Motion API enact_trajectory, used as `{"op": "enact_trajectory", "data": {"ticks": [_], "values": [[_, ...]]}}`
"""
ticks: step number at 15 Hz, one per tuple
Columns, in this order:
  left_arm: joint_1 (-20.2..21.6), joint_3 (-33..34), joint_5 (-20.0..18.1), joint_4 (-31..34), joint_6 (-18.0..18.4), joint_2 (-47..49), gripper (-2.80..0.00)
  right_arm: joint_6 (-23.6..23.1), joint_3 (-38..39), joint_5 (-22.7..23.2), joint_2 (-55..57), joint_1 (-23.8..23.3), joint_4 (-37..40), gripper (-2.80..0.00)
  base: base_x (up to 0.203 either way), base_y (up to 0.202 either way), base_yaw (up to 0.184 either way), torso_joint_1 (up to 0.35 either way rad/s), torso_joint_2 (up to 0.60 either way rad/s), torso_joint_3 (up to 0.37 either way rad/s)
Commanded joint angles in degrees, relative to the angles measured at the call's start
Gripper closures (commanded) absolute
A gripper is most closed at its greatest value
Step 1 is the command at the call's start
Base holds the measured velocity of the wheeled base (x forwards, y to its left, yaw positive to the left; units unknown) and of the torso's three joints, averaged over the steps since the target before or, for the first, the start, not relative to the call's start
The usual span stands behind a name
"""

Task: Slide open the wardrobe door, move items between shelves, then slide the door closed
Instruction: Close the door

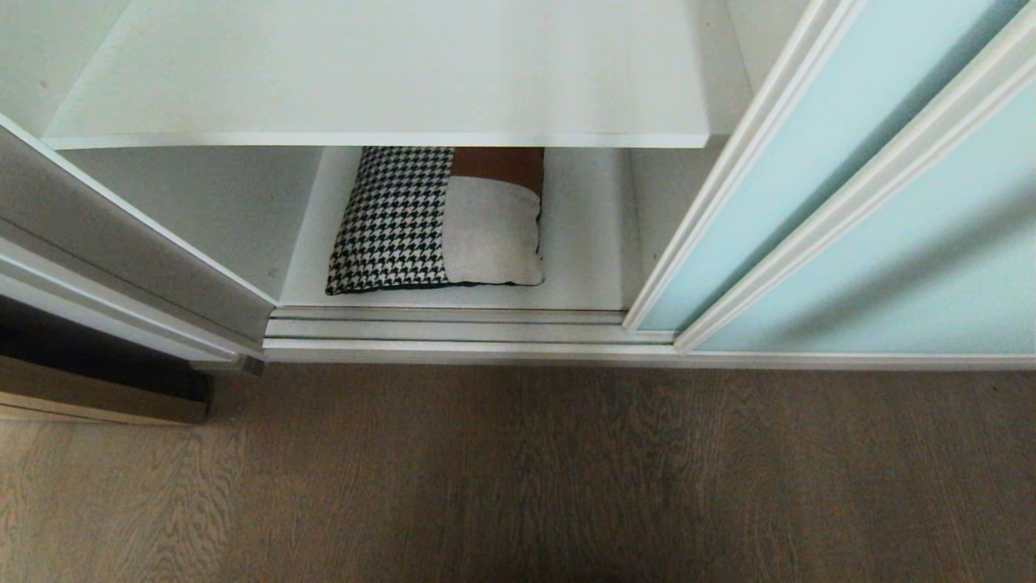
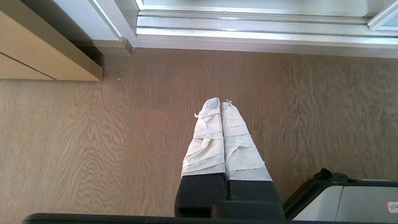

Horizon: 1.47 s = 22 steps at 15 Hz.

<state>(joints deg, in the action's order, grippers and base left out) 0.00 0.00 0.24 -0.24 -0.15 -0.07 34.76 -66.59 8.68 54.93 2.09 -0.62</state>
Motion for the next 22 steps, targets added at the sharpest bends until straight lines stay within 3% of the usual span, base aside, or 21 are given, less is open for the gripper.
{"op": "enact_trajectory", "data": {"ticks": [1, 17, 22], "values": [[0.0, 0.1, 0.0, 0.0, 0.0, 0.1, 0.0, 1.7, -0.6, -0.7, 4.4, 1.6, 0.0, 0.0, 0.0, 0.0, 0.0, 0.0, 0.0, 0.0], [0.0, 0.1, 0.0, 0.0, 0.0, 0.1, 0.0, 7.0, -3.6, -0.5, 12.5, 13.3, 0.5, 0.0, 0.0, 0.0, 0.0, 0.0, 0.0, 0.0], [0.0, 0.1, 0.0, 0.0, 0.0, 0.1, 0.0, 6.9, -4.5, -0.7, 15.2, 13.4, -0.4, 0.0, 0.0, 0.0, 0.0, 0.0, 0.0, 0.0]]}}
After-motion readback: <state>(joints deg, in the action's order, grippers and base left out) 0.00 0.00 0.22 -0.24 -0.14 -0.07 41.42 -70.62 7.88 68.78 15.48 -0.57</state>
